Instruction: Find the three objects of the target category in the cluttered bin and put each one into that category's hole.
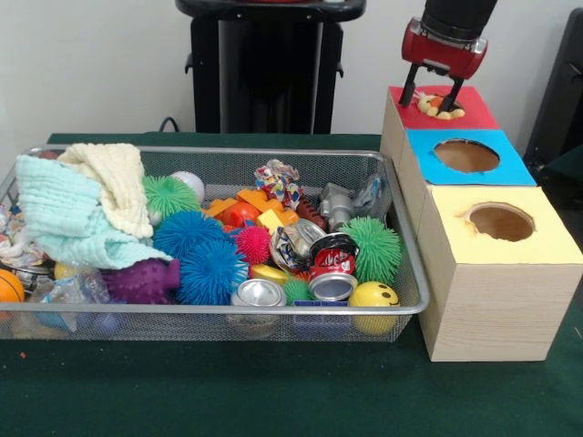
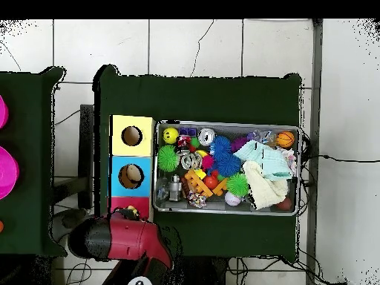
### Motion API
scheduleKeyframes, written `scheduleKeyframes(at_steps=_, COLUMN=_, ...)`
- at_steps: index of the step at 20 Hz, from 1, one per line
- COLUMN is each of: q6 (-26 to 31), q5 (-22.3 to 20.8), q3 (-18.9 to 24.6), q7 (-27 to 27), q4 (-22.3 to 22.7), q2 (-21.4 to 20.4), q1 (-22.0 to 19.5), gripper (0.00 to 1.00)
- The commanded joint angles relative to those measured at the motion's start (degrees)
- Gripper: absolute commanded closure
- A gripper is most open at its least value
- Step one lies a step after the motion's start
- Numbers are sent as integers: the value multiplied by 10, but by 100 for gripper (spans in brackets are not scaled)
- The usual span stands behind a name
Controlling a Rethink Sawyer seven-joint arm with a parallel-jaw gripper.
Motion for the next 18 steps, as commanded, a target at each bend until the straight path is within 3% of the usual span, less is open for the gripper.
scheduleKeyframes(at_steps=1, q6=-61, q5=14, q3=42, q7=118, q4=-8, q2=77, q1=-14, gripper=0)
scheduleKeyframes(at_steps=6, q6=64, q5=5, q3=18, q7=95, q4=8, q2=-27, q1=-15, gripper=0)
scheduleKeyframes(at_steps=8, q6=44, q5=4, q3=25, q7=89, q4=21, q2=-20, q1=-25, gripper=0)
scheduleKeyframes(at_steps=11, q6=-151, q5=-10, q3=75, q7=102, q4=40, q2=93, q1=-56, gripper=0)
scheduleKeyframes(at_steps=13, q6=-217, q5=-21, q3=84, q7=114, q4=36, q2=135, q1=-63, gripper=0)
scheduleKeyframes(at_steps=16, q6=-203, q5=-24, q3=89, q7=104, q4=55, q2=106, q1=-73, gripper=0)
scheduleKeyframes(at_steps=18, q6=-121, q5=-15, q3=82, q7=80, q4=74, q2=38, q1=-78, gripper=0)
